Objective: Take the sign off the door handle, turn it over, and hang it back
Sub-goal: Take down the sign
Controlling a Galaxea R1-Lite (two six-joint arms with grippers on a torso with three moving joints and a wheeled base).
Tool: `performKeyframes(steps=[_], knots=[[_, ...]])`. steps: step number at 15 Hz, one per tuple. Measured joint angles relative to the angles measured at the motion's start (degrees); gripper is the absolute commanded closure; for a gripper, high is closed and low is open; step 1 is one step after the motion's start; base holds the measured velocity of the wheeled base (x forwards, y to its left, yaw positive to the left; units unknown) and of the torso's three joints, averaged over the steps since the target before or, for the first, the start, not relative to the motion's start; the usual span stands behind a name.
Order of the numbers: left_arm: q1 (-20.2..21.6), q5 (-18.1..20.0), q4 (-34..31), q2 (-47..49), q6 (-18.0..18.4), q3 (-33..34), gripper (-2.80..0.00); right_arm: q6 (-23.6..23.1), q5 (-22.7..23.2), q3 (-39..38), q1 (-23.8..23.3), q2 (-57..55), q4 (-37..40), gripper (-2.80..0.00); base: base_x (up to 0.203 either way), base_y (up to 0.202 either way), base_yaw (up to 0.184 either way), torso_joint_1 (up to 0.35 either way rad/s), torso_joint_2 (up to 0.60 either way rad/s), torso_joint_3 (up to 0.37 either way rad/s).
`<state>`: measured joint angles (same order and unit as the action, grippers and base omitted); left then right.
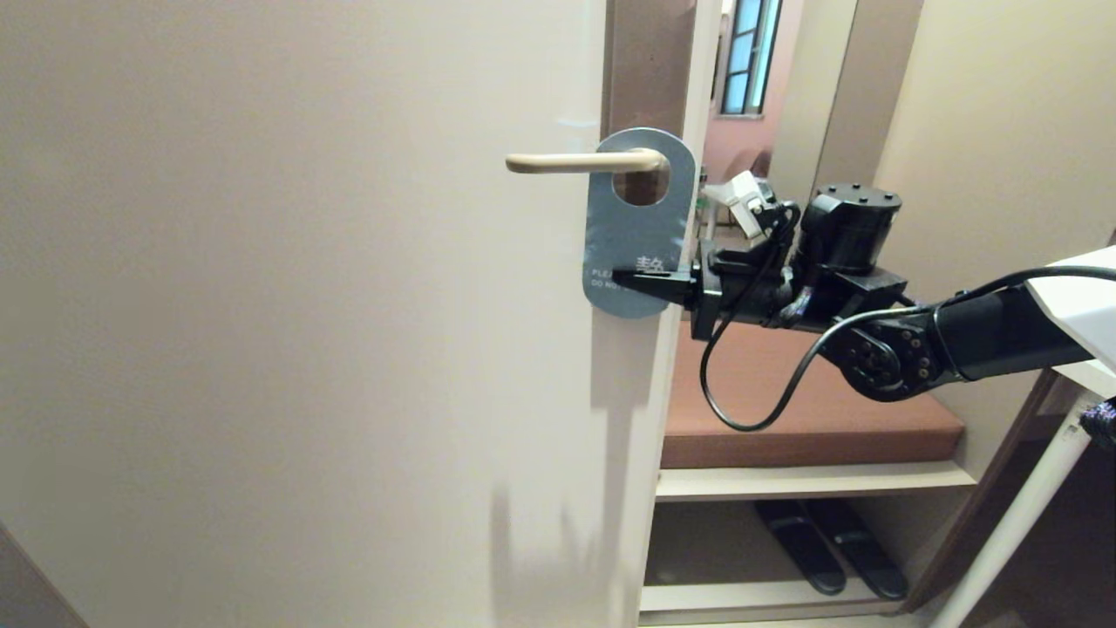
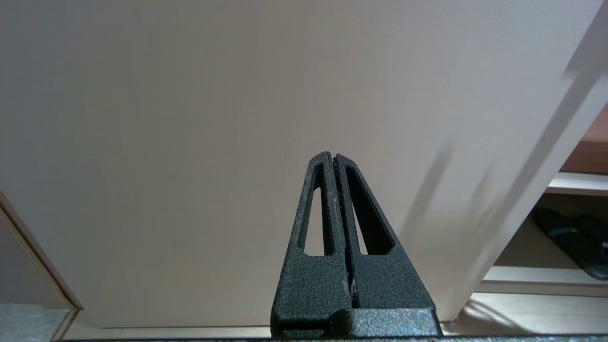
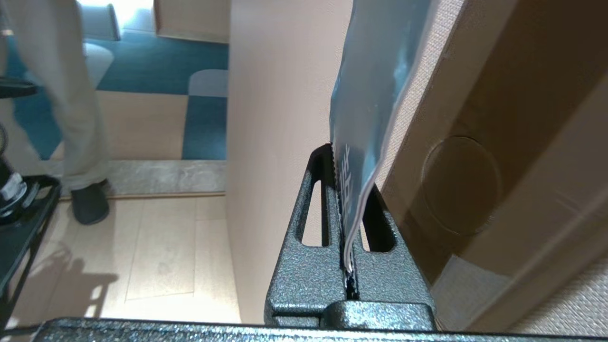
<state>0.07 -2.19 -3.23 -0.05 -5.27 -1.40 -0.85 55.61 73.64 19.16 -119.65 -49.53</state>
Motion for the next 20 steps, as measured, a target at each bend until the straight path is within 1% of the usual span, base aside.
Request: performKeyframes(steps=[1,3,4,6,8,11,13,16,18,20], knots=[[0.0,0.0,0.0,0.0,0.0,0.0,0.00,0.0,-1.5,-0.4,0.4,0.2,0.0,0.00,0.000,0.000,0.000,0.000,0.00,0.000],[0.0,0.0,0.0,0.0,0.0,0.0,0.00,0.0,-6.5,-1.6,1.6,0.9,0.0,0.00,0.000,0.000,0.000,0.000,0.00,0.000],[0.0,0.0,0.0,0.0,0.0,0.0,0.00,-0.1,-8.0,-2.1,2.1,1.2,0.0,0.00,0.000,0.000,0.000,0.000,0.00,0.000],[0.0,0.0,0.0,0.0,0.0,0.0,0.00,-0.1,-9.0,-3.2,2.4,2.1,0.1,0.00,0.000,0.000,0.000,0.000,0.00,0.000],[0.0,0.0,0.0,0.0,0.0,0.0,0.00,-0.1,-12.0,-4.4,2.9,3.0,0.2,0.00,0.000,0.000,0.000,0.000,0.00,0.000],[0.0,0.0,0.0,0.0,0.0,0.0,0.00,-1.6,-20.3,-5.4,4.3,3.9,0.2,0.00,0.000,0.000,0.000,0.000,0.00,0.000],[0.0,0.0,0.0,0.0,0.0,0.0,0.00,-3.0,-27.0,-5.6,5.7,4.2,0.1,0.00,0.000,0.000,0.000,0.000,0.00,0.000],[0.0,0.0,0.0,0.0,0.0,0.0,0.00,-3.4,-36.7,-5.7,8.4,4.4,0.2,0.00,0.000,0.000,0.000,0.000,0.00,0.000],[0.0,0.0,0.0,0.0,0.0,0.0,0.00,-3.5,-41.4,-5.7,10.1,4.4,0.2,0.00,0.000,0.000,0.000,0.000,0.00,0.000],[0.0,0.0,0.0,0.0,0.0,0.0,0.00,-3.5,-43.9,-5.6,11.4,4.4,0.1,0.00,0.000,0.000,0.000,0.000,0.00,0.000]])
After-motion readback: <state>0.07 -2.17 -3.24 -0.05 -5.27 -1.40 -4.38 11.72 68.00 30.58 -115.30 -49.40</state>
